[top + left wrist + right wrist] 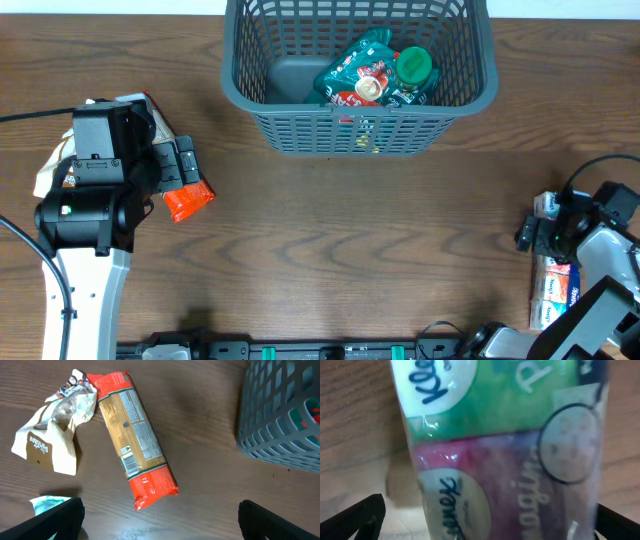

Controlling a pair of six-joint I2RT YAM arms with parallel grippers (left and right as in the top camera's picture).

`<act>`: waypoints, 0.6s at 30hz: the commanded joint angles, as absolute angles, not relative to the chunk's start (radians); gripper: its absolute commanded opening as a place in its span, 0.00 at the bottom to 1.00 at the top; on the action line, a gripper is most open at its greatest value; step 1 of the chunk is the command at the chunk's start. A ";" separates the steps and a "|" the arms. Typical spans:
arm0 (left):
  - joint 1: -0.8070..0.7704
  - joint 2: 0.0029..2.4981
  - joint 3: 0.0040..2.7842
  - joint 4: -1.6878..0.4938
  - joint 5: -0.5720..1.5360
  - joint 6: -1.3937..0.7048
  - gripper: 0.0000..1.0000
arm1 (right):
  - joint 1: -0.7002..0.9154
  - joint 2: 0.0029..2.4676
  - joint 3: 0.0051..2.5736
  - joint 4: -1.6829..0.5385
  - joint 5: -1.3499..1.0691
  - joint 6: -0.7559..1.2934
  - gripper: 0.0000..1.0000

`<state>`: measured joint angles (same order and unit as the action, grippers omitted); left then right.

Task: Pack container
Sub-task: 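Lower right gripper onto the Kleenex tissue stack and grasp it, then carry the tissue stack into the basket and release it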

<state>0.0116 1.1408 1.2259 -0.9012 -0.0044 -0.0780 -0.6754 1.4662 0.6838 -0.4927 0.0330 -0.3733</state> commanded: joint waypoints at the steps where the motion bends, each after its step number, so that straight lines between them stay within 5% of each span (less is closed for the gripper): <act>1: 0.017 1.135 1.245 -0.905 -0.012 -0.072 0.99 | -0.682 1.483 0.667 -0.471 0.014 -0.383 0.97; 5: 0.017 1.135 1.245 -0.912 -0.012 -0.072 0.99 | -0.682 1.499 0.667 -0.455 0.013 -0.382 0.83; 8: 0.017 1.135 1.245 -0.917 -0.012 -0.072 0.98 | -0.682 1.505 0.667 -0.446 0.010 -0.382 0.55; 15: 0.017 1.135 1.245 -0.920 -0.012 -0.072 0.99 | -0.681 1.505 0.667 -0.436 -0.007 -0.382 0.34; 18: 0.017 1.135 1.245 -0.920 -0.012 -0.072 0.99 | -0.679 1.504 0.669 -0.423 -0.020 -0.357 0.02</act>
<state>0.0116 1.1408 1.2259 -0.9165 -0.0044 -0.0780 -0.6758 1.4864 0.6785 -0.4297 0.0265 -0.3824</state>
